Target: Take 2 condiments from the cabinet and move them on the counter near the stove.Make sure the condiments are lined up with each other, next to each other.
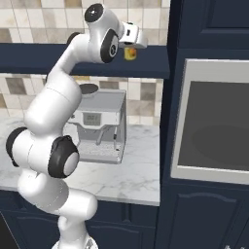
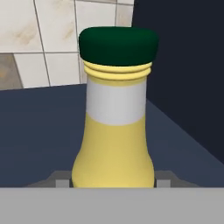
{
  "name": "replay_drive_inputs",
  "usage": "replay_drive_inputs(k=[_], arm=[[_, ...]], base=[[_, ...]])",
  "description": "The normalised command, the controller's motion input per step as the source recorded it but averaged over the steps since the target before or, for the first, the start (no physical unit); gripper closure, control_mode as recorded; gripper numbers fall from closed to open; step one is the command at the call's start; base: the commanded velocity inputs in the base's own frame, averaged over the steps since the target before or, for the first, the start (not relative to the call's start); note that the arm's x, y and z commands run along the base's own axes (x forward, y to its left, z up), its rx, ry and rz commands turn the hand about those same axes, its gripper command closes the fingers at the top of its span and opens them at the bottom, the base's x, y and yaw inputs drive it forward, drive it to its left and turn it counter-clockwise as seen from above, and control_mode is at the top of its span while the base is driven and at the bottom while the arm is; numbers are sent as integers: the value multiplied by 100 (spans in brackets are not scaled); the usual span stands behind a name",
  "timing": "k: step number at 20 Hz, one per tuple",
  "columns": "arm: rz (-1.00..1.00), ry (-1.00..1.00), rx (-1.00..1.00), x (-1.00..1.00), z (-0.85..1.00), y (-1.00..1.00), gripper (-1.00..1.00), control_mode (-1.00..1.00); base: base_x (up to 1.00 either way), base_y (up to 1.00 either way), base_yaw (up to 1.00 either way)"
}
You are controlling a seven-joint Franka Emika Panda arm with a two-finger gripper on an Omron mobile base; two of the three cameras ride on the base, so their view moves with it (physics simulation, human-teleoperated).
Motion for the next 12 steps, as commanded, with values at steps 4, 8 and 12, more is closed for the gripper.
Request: replay_drive_inputs(k=[4, 8, 12], arm=[[18, -4, 1, -87, 8, 0, 100, -100], [22, -6, 0, -100, 2, 5, 100, -100], [24, -2, 0, -100, 0, 27, 100, -100]], base=[[0, 0, 0], [0, 0, 0], [0, 0, 0]])
